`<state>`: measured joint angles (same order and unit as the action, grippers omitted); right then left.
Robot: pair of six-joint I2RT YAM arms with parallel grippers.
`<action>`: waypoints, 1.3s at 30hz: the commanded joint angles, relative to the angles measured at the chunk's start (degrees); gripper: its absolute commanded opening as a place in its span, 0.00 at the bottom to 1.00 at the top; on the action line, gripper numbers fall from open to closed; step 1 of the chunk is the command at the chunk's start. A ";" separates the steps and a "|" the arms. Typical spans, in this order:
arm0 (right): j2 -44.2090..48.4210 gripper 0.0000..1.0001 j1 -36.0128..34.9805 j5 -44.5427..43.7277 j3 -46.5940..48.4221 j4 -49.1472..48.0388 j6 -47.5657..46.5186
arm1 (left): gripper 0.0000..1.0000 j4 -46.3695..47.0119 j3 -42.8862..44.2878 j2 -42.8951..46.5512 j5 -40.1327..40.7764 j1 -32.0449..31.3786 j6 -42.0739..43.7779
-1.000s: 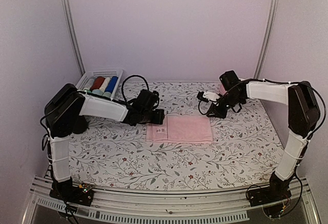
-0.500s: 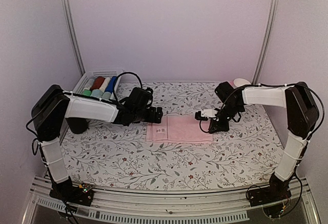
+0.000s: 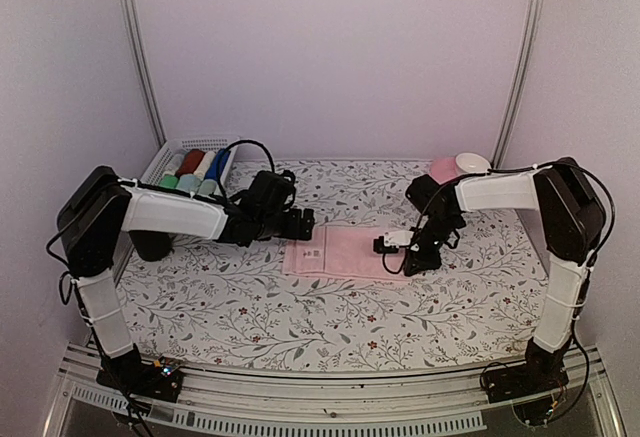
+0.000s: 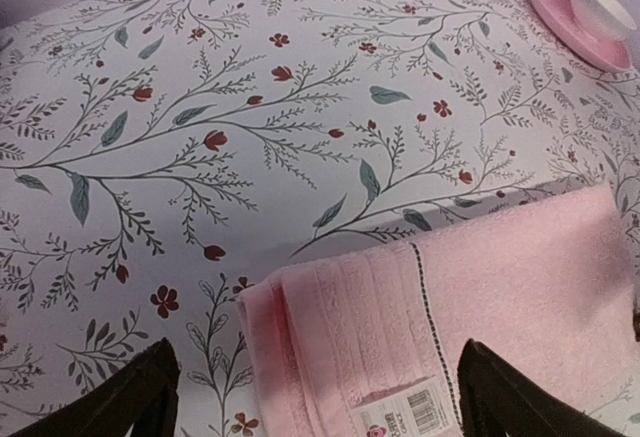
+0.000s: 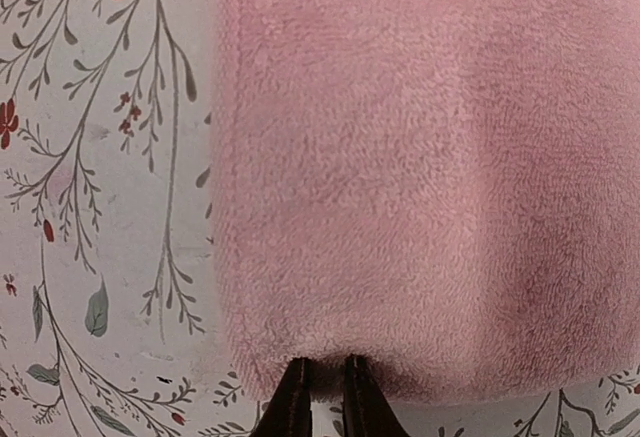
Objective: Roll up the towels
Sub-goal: Rotate the towel at the center of the board.
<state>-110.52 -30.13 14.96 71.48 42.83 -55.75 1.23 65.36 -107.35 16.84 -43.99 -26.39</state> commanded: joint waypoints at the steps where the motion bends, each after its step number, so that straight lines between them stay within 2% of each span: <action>1: -4.64 0.11 -5.61 1.44 -0.86 6.56 -1.50 | 0.97 0.54 -1.28 3.77 2.87 -0.30 -0.03; 6: -7.03 0.12 -14.17 6.66 0.91 12.77 -2.98 | 0.97 0.39 -3.76 8.20 7.76 0.12 -0.06; 9: -6.31 0.15 -19.38 14.04 5.20 16.49 -4.01 | 0.97 0.83 -5.84 10.98 9.89 0.27 0.51; 12: -2.96 0.18 -21.67 20.18 9.67 18.29 -4.66 | 0.97 1.22 -6.94 11.99 10.04 0.15 1.15; 14: 0.27 0.27 -20.81 19.44 10.17 15.54 -3.28 | 0.97 1.16 -6.89 11.37 8.46 0.13 1.13; 16: 3.50 0.30 -18.21 17.20 9.28 12.19 -0.46 | 0.97 0.53 -6.39 10.08 6.21 -0.09 0.30; 21: 6.38 0.44 -7.03 13.19 8.40 3.26 6.69 | 0.90 0.92 -5.46 6.42 2.18 -1.93 -2.55; 22: 6.95 0.49 -5.09 11.55 7.96 0.88 8.22 | 0.89 1.10 -4.97 5.71 1.71 -2.49 -2.80; 26: 8.78 0.93 -0.65 0.78 4.89 -7.81 14.34 | 0.86 0.59 -2.05 1.83 0.48 -3.99 -3.05; 27: 8.82 0.99 -0.04 -0.81 4.65 -9.03 14.92 | 0.85 -0.18 -0.89 0.82 0.75 -4.19 -3.01; 33: 8.81 0.99 3.48 -1.84 4.25 -12.15 18.41 | 0.85 -5.99 4.42 -4.57 8.72 -4.75 -1.76; 39: 8.91 0.99 3.86 -1.62 4.03 -12.65 18.48 | 0.85 -10.23 7.47 -9.80 14.28 -4.96 -0.34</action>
<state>-103.39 -26.55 13.98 76.23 32.25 -38.87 -4.23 71.02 -114.08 25.69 -48.49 -28.27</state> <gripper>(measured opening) 0.988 0.846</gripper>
